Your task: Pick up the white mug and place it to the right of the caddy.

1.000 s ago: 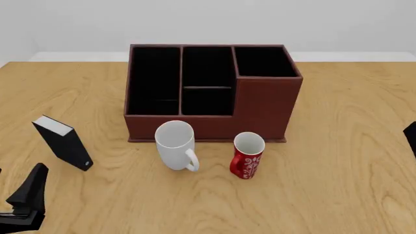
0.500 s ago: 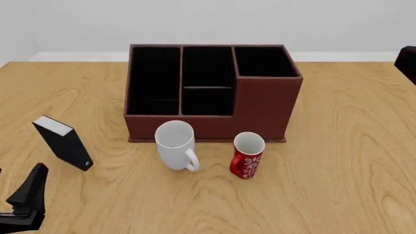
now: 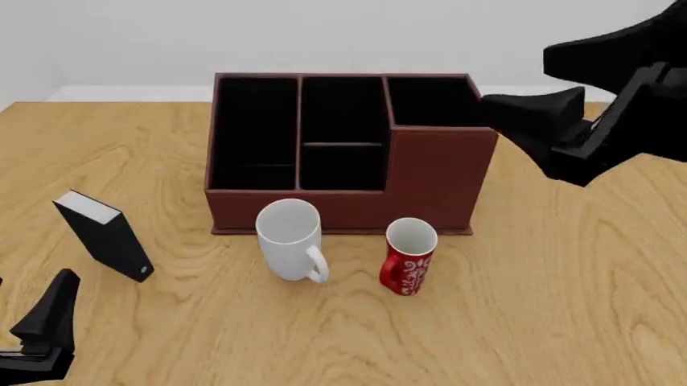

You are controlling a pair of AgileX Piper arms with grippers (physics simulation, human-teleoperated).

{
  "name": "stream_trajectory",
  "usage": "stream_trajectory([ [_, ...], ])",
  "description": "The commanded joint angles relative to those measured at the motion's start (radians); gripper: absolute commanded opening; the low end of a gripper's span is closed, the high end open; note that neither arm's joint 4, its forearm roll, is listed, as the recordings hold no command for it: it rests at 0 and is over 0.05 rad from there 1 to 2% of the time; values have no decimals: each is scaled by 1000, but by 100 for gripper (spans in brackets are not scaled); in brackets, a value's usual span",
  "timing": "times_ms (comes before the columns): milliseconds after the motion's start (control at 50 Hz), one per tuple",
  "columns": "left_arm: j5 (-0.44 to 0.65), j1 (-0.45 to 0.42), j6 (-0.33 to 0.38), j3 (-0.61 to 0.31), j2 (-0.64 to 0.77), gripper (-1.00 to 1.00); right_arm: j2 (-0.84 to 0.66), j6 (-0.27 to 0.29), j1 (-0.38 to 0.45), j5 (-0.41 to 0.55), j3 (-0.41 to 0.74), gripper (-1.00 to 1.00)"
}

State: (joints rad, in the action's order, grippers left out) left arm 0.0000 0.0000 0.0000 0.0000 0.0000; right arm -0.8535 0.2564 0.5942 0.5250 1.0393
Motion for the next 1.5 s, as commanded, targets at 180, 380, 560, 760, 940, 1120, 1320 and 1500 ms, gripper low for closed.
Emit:
stream_trajectory([
  [180, 0, 0, 0, 0, 0, 100, -230, -64, 168, -72, 48, 100],
  [380, 0, 0, 0, 0, 0, 100, -344, -105, 228, -114, 79, 100],
  [560, 0, 0, 0, 0, 0, 100, -401, -151, 236, -151, 78, 100],
  [760, 0, 0, 0, 0, 0, 100, -483, -224, 249, -199, 35, 100],
  [940, 0, 0, 0, 0, 0, 100, -548, -266, 262, -241, 6, 100],
  [1120, 0, 0, 0, 0, 0, 100, -598, -295, 259, -268, -7, 100],
  [1320, 0, 0, 0, 0, 0, 100, -638, -319, 249, -293, -20, 100],
  [1500, 0, 0, 0, 0, 0, 100, -674, -326, 242, -309, -25, 100],
])
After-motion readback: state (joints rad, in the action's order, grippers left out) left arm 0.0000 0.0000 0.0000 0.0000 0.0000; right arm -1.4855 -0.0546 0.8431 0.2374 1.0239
